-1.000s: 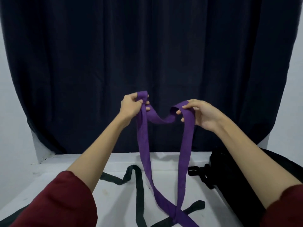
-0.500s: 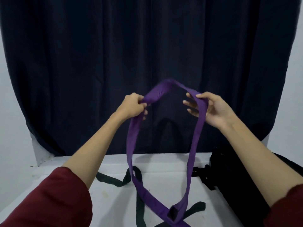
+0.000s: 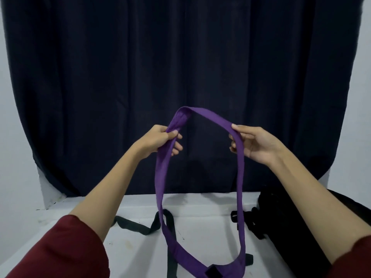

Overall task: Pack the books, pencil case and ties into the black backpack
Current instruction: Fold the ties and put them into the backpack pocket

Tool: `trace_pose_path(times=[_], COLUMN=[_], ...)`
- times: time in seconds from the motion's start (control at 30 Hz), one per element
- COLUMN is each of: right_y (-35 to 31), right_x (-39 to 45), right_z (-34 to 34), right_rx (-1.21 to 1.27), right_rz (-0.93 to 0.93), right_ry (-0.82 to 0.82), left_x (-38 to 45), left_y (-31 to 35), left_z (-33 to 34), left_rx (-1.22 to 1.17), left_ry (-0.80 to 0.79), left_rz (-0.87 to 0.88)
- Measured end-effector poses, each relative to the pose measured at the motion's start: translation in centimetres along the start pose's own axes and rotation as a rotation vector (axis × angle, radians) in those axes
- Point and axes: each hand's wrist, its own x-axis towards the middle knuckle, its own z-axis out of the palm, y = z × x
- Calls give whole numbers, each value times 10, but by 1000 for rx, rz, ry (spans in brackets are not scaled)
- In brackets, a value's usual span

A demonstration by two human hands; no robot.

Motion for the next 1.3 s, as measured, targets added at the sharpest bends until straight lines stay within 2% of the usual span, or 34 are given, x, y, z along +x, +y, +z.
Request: trace_pose_path(times=[0.07,0.13,0.23,0.3,0.43,0.53,0.6,0.73,0.87,1.03,1.2,1.3], right_y=[0,3,14,22,39,43,37,21,5,3,33,39], right_x=[-1,0,8,12,10,8,9,16,25,25,1,-7], right_z=[5,16,33,45,59,64,65,64,66,53,38,38], right_rx=[-56,-104,-237,-265,-252,-170,-86,61,73,-137,-327,-405], right_rz=[-13,-12,-55,-66,-32,-76,-107,-165,-197,-207,14,-94], right_ry=[-58,-92,-43,-38,-68,26,105,197,236,260,-48,-112], left_x=[3,6,9,8,4,2,-4,-19,-27,-19,-10,-4], left_y=[-2,2,19,33,58,62,52,12,-11,7,35,46], left_z=[3,7,16,24,32,32,32,47,72,72,56,46], left_rx=[-119,-258,-459,-492,-566,-612,-606,-555,-343,-565,-711,-740], left_ry=[118,169,155,145,94,76,-4,-302,-406,-285,-133,-39], left_rz=[43,79,132,167,200,193,163,-2,-2,29,49,36])
